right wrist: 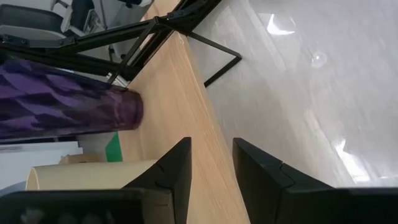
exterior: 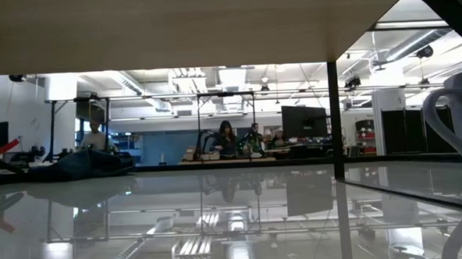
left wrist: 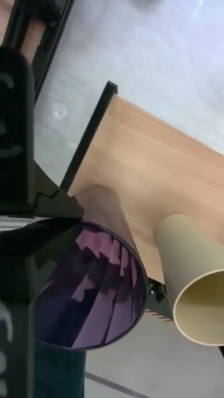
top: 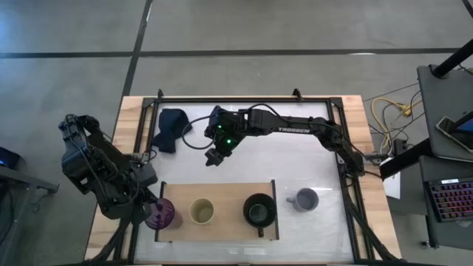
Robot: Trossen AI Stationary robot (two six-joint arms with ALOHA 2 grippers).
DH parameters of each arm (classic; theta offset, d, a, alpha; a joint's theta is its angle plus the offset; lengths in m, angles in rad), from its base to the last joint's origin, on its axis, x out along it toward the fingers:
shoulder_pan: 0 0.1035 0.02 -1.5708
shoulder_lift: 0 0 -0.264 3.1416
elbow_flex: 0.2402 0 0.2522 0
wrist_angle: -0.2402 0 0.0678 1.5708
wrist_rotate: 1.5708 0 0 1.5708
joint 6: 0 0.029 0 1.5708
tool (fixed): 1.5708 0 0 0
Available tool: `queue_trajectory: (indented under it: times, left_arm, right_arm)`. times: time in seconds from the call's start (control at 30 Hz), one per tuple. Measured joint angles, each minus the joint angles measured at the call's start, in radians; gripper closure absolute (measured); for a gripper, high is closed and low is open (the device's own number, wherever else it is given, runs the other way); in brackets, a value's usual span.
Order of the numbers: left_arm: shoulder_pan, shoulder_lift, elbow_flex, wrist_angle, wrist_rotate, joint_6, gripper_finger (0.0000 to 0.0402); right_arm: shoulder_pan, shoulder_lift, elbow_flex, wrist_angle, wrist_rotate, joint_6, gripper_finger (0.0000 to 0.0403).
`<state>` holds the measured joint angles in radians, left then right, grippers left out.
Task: Stack small to large cups/mugs on shelf
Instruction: Adjust the purple cup on the shelf, then adjust the yellow cup on the shelf
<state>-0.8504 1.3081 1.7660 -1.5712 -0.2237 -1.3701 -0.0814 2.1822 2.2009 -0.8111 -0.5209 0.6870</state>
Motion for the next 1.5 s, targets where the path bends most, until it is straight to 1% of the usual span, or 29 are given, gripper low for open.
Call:
queue_trajectory:
  times: [0.17,0.33,0.6,0.87,1.13,1.23,1.5]
  left_arm:
    - [0.0,-0.04,-0.01,0.0,-0.023,0.001,0.0401]
    - [0.0,-0.052,-0.018,0.0,-0.032,0.025,0.0401]
    - [0.0,-0.072,-0.088,-0.001,0.008,0.016,0.0402]
    - [0.0,-0.086,-0.08,0.0,0.008,0.013,0.0402]
    - [0.0,-0.104,-0.08,0.0,0.01,-0.013,0.0401]
    - [0.0,-0.104,-0.08,0.0,0.011,-0.015,0.0385]
    - [0.0,-0.106,-0.08,0.0,0.01,-0.039,0.0315]
  right_arm:
    - [0.0,0.0,0.0,0.0,0.0,0.0,0.0297]
    - [0.0,0.0,0.0,0.0,0.0,0.0,0.0298]
    - [0.0,0.0,0.0,0.0,0.006,-0.007,0.0299]
    - [0.0,0.0,0.0,0.0,0.025,-0.007,0.0285]
    - [0.0,0.0,0.0,0.0,0.025,-0.007,0.0283]
    - [0.0,0.0,0.0,0.0,0.025,-0.007,0.0282]
    - [-0.004,0.0,0.0,0.0,0.025,-0.007,0.0282]
